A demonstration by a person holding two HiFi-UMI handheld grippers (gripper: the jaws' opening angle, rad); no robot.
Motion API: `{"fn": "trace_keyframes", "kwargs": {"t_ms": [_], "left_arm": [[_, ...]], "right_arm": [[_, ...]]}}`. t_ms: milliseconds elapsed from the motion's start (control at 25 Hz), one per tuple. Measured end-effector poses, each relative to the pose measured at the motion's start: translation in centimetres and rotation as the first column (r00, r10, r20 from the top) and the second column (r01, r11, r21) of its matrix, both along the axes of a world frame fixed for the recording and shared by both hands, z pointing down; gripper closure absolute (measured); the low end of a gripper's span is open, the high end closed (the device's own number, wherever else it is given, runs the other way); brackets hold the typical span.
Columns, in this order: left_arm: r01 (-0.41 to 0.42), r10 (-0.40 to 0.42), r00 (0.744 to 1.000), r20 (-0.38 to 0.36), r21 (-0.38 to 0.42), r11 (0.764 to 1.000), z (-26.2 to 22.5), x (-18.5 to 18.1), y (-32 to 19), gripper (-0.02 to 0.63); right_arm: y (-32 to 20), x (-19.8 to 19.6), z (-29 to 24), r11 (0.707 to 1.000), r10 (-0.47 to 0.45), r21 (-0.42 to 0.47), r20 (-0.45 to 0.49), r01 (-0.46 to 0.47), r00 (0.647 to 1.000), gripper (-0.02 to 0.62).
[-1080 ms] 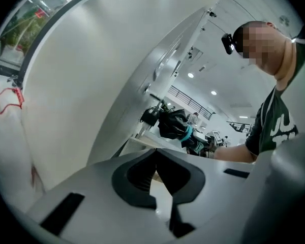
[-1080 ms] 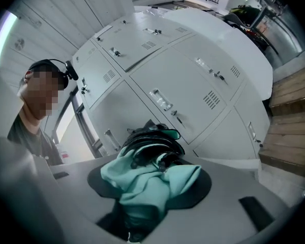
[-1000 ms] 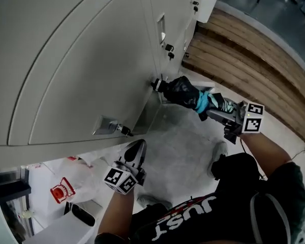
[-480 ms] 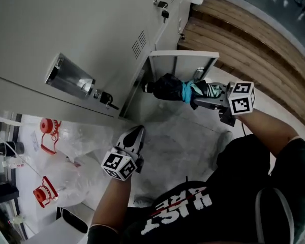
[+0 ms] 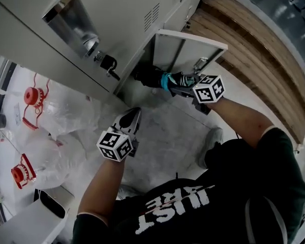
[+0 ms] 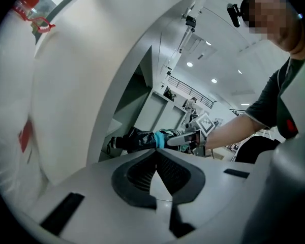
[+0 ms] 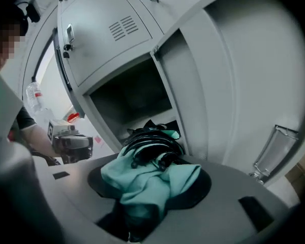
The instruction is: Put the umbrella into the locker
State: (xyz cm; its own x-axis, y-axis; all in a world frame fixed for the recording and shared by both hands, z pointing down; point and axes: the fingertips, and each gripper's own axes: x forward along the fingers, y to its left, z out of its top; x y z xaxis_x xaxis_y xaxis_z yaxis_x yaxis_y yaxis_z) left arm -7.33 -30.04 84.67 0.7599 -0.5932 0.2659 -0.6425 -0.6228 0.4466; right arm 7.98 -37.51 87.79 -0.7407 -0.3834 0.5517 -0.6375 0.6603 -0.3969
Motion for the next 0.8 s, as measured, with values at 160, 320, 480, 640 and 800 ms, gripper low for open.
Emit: {"fn": "trace_keyframes", "kwargs": {"t_ms": [160, 320, 480, 640, 800], "left_arm": [[0.025, -0.024, 0.999, 0.038, -0.021, 0.999, 1.7, 0.2, -0.5, 0.597], [0.024, -0.021, 0.997, 0.075, -0.044, 0.999, 3.5, 0.4, -0.6, 0.597], [0.033, -0.027, 0.996, 0.089, -0.059, 0.998, 4.4, 0.2, -0.5, 0.597], [0.060, -0.052, 0.994, 0.095, -0.081, 0.995, 5.0, -0.3, -0.5, 0.597], [0.072, -0.064, 0.994, 0.094, -0.083, 0.994, 5.0, -0.7, -0.1, 0.597]], "right_arm": [[-2.1, -1.1, 3.4, 1.000, 0.022, 0.020, -0.063, -0.021, 0.998, 0.370], [-4.6, -2.4, 7.2, 0.998, 0.029, 0.055, -0.137, -0.021, 0.990, 0.370], [-6.9, -3.6, 10.0, 0.997, 0.042, 0.078, -0.173, -0.029, 0.984, 0.370], [-8.3, -5.7, 12.1, 0.996, 0.050, 0.079, -0.169, -0.037, 0.984, 0.370], [-8.9, -6.9, 13.8, 0.996, 0.050, 0.077, -0.186, -0.036, 0.981, 0.370]]}}
